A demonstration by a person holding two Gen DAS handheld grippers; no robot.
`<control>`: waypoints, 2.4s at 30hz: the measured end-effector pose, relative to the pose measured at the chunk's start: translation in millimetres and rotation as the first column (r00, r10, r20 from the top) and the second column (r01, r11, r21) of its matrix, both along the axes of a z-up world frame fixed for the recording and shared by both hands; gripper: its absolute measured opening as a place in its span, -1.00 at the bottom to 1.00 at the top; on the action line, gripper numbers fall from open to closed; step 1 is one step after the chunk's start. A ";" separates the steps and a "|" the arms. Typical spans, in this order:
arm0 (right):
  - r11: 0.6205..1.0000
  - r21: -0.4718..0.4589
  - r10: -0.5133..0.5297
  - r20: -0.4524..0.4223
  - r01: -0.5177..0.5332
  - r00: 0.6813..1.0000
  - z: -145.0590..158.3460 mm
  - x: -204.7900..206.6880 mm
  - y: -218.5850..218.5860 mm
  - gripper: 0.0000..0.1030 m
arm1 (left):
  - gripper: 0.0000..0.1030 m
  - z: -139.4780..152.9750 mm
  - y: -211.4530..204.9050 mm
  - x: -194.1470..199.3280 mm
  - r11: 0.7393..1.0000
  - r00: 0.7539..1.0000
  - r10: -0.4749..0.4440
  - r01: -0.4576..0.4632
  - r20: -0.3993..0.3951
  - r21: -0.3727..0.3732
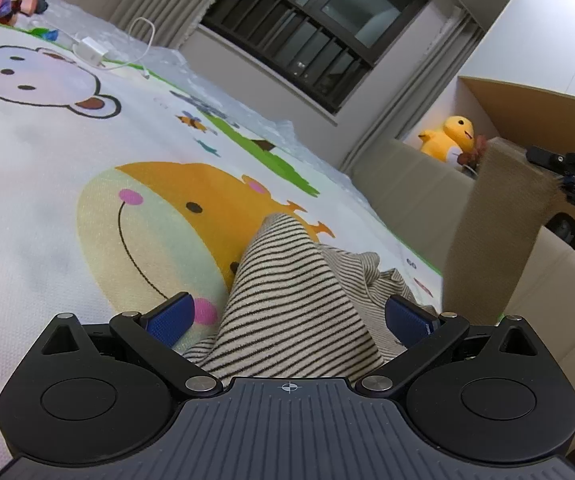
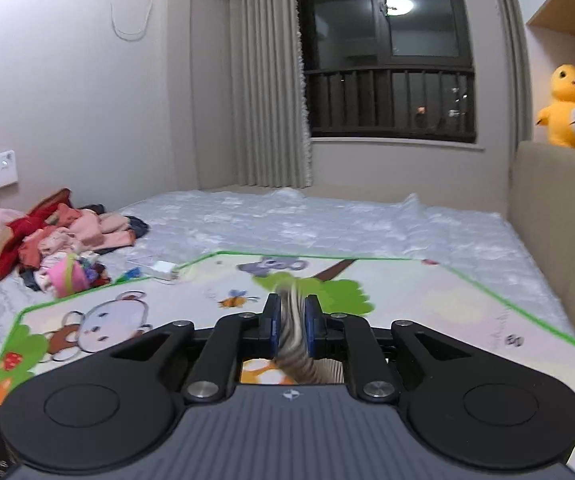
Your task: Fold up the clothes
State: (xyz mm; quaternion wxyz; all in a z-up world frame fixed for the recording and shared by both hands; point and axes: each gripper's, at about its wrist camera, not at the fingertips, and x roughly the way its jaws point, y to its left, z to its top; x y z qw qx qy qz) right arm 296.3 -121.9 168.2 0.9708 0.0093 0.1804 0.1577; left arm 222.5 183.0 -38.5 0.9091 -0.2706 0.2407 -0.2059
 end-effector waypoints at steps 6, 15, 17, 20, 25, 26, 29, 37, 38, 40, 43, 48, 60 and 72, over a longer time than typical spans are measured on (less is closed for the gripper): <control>0.996 0.085 0.018 -0.087 -0.010 0.996 -16.4 -34.2 -10.9 -0.40 | 1.00 1.0 -0.1 0.7 1.000 1.000 0.000 0.000 -0.005 -0.001; 0.894 0.441 0.235 -0.614 0.081 0.753 -160.7 -120.1 -20.5 -0.34 | 1.00 23.3 0.5 -4.4 0.997 0.997 0.064 -0.062 -0.036 0.036; 0.849 0.519 0.293 -0.620 0.101 0.728 -175.8 -126.0 -8.4 -0.34 | 1.00 33.5 3.3 -10.0 0.995 0.996 0.089 -0.088 -0.029 0.045; 0.840 0.537 0.325 -0.606 0.072 0.726 -179.8 -122.5 11.1 0.00 | 1.00 48.7 7.3 -18.2 0.990 0.992 0.126 -0.125 -0.019 0.058; 0.921 0.386 0.280 -0.577 -0.046 0.767 -176.2 -106.7 48.8 -0.86 | 1.00 73.7 15.9 -31.2 0.981 0.983 0.183 -0.183 0.009 0.057; 0.935 0.340 0.276 -0.507 -0.105 0.816 -158.8 -102.2 53.1 -0.92 | 1.00 78.7 18.2 -33.5 0.979 0.981 0.195 -0.196 0.018 0.050; 0.955 0.172 0.278 -0.245 -0.241 0.929 -99.0 -86.4 59.7 -0.93 | 1.00 93.7 23.9 -37.0 0.973 0.973 0.229 -0.230 0.042 0.020; 0.992 0.048 0.110 0.096 -0.115 0.989 -3.3 -21.6 -25.3 -0.93 | 1.00 101.9 -5.7 -21.4 0.988 0.988 0.149 -0.150 0.039 0.031; 0.994 0.049 0.095 0.078 -0.099 0.992 -8.5 -14.7 -39.7 -0.93 | 1.00 99.8 -13.1 -17.3 0.991 0.991 0.130 -0.131 0.033 0.035; 0.998 0.048 0.045 0.034 -0.047 0.998 -24.5 -4.5 -63.5 -0.93 | 1.00 95.8 -29.9 -9.0 0.995 0.995 0.093 -0.094 0.024 0.045; 0.997 0.078 -0.024 -0.055 0.028 0.998 -57.2 7.2 -99.2 -0.93 | 1.00 90.4 -58.3 1.7 0.997 0.999 0.031 -0.032 0.012 0.065; 0.990 0.070 -0.100 -0.226 0.119 0.969 -134.1 18.1 -127.4 -0.90 | 1.00 78.3 -103.9 14.9 0.990 0.997 -0.078 0.076 0.009 0.118; 0.989 0.092 -0.105 -0.092 0.113 0.990 -121.0 -26.7 -124.5 1.00 | 1.00 30.6 -142.1 26.3 0.932 0.991 -0.126 0.135 -0.047 0.338; 0.881 0.471 0.062 -0.208 0.044 0.976 -213.2 -10.0 -122.8 1.00 | 1.00 26.5 -135.9 22.6 0.941 0.990 -0.142 0.140 -0.015 0.307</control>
